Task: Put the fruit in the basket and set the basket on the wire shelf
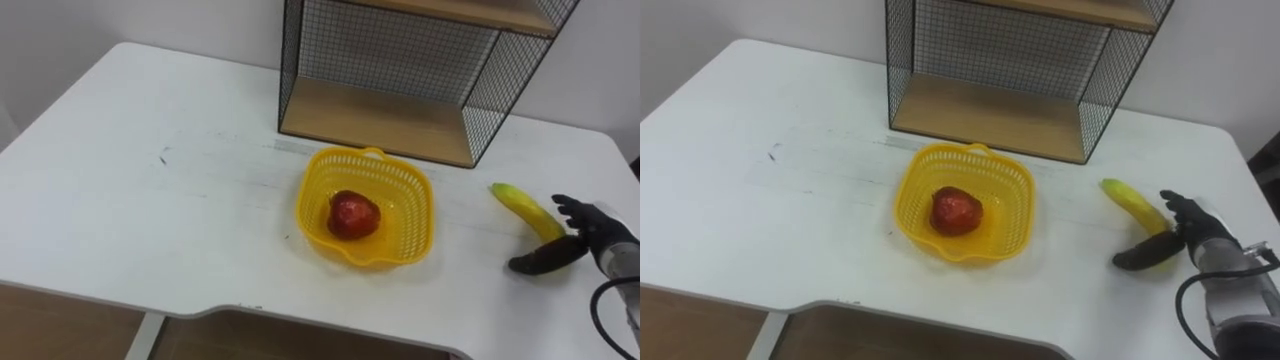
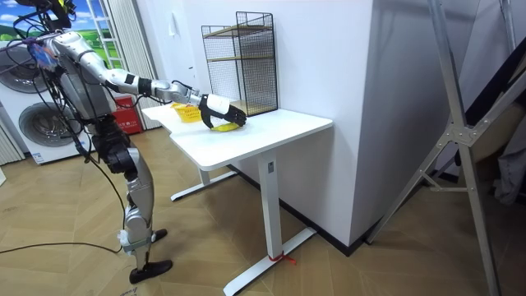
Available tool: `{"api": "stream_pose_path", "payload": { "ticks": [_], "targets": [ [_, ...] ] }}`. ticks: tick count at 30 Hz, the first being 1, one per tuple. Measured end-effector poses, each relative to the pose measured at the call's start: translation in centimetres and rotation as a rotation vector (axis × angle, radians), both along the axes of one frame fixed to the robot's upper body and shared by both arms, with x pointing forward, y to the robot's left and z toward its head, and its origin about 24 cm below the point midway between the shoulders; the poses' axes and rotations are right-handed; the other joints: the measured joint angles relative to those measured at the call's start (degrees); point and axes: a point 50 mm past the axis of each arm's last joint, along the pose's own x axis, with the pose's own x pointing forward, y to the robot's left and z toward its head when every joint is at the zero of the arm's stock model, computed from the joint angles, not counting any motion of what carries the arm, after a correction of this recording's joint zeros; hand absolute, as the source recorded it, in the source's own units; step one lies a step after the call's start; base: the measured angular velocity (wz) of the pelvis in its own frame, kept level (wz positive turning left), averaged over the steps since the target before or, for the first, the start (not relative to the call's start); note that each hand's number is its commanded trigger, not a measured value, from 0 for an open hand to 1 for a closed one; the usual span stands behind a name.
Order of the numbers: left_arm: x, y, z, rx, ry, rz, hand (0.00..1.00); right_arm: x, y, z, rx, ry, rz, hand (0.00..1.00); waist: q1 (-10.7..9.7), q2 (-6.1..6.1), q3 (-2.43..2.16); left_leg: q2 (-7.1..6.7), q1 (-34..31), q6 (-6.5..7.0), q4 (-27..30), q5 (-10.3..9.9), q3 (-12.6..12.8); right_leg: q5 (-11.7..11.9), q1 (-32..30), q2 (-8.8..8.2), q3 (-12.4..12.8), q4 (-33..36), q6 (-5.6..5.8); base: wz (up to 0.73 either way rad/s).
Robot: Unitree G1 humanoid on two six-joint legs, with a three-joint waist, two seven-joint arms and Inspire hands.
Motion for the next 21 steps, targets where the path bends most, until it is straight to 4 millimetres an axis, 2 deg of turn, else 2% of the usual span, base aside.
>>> {"api": "stream_pose_path", "payload": {
  "ticks": [5, 6, 7, 8, 9, 14, 21],
  "targets": [
    [0.7, 0.1, 0.1, 0.005, -0.016, -0.007, 0.0, 0.2, 0.3, 0.0, -0.064, 0.014, 0.033, 0.0, 0.9, -0.14, 0.08, 0.0, -0.3, 0.0, 0.6, 0.0, -0.2, 0.0, -0.1, 0.06, 0.0, 0.0, 0.0, 0.0],
    [0.9, 0.2, 0.1, 0.008, -0.018, -0.014, 0.0, 0.2, 0.4, -0.1, -0.074, 0.016, 0.039, 0.04, 1.1, -0.13, 0.1, 0.01, -0.4, -0.01, 0.7, 0.0, -0.3, 0.0, -0.1, 0.11, 0.1, 0.0, -0.02, 0.0],
    [1.0, 0.3, 0.1, 0.009, -0.016, -0.024, 0.0, 0.2, 0.4, -0.1, -0.08, 0.017, 0.043, 0.34, 1.2, -0.13, 0.1, 0.01, -0.4, -0.01, 0.8, 0.0, -0.3, 0.0, -0.1, 0.12, 0.1, 0.0, -0.02, 0.0],
    [1.2, 0.3, 0.1, 0.012, -0.014, -0.041, 0.0, 0.2, 0.6, -0.1, -0.088, 0.017, 0.049, 0.97, 1.3, -0.13, 0.1, 0.01, -0.4, -0.01, 0.9, 0.0, -0.4, 0.0, -0.1, 0.14, 0.1, 0.0, -0.02, 0.0],
    [1.3, 0.4, 0.2, 0.014, -0.017, -0.047, 0.0, 0.3, 0.6, -0.1, -0.095, 0.016, 0.052, 1.0, 1.4, -0.1, 0.12, 0.02, -0.4, -0.01, 1.0, 0.0, -0.4, 0.0, -0.1, 0.13, 0.1, -0.1, -0.02, 0.0],
    [1.6, 0.4, 0.2, 0.012, -0.021, -0.049, 0.0, 0.3, 0.8, -0.3, -0.104, 0.023, 0.059, 1.0, 1.3, -0.01, 0.16, 0.02, -0.4, 0.07, 1.0, -0.1, -0.3, 0.1, -0.2, 0.12, 0.2, 0.0, 0.0, 0.0],
    [1.8, 0.4, 0.2, 0.012, -0.024, -0.05, 0.0, 0.5, 0.6, 0.2, -0.112, -0.005, 0.041, 1.0, 1.4, 1.33, 0.12, 0.0, -0.4, 0.08, 0.8, -0.1, -0.4, 0.1, -0.2, 0.08, 0.2, 0.6, 0.02, 0.0]
  ]
}}
